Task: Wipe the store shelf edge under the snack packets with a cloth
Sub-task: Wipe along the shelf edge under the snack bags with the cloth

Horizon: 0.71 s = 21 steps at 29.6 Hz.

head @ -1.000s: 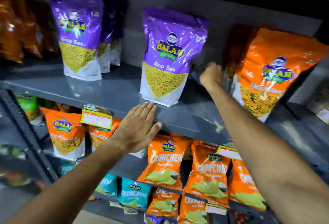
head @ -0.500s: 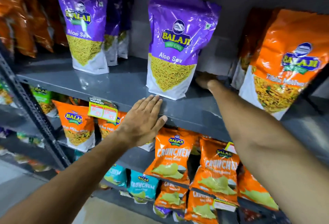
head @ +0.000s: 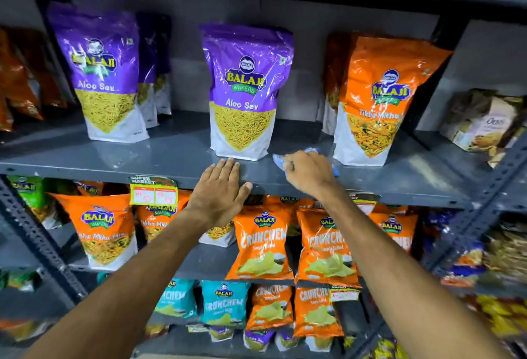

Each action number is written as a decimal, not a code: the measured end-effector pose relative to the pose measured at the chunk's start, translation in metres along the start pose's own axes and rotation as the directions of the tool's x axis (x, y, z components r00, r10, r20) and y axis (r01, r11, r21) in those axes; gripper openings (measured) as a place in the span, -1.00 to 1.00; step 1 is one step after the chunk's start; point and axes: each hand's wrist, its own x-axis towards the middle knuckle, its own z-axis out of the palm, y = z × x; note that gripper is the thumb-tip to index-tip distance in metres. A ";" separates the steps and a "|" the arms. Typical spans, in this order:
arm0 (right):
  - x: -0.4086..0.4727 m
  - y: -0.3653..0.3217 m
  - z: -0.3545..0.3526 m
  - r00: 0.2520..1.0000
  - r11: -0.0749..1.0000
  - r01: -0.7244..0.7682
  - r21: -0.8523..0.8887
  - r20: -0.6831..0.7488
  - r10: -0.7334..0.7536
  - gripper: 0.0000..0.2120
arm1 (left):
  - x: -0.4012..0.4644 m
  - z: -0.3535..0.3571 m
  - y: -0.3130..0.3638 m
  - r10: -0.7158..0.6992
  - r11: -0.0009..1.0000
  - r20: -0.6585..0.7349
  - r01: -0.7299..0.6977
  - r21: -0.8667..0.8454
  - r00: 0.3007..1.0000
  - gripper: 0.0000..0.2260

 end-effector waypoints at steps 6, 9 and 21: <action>-0.027 0.015 -0.025 0.999 0.974 0.025 0.224 0.019 -0.030 -0.73 | 0.001 -0.001 -0.001 0.008 1.000 0.015 -0.007 -0.024 1.000 -0.23; -0.006 0.011 -0.037 0.998 0.926 -0.038 0.375 -0.037 0.056 -0.78 | 0.000 0.000 -0.001 0.009 1.000 0.009 -0.009 -0.024 1.000 -0.21; -0.014 -0.013 -0.012 0.996 0.993 0.092 0.069 -0.007 -0.092 -0.68 | 0.001 0.000 -0.004 0.025 1.000 0.000 -0.025 -0.010 1.000 -0.24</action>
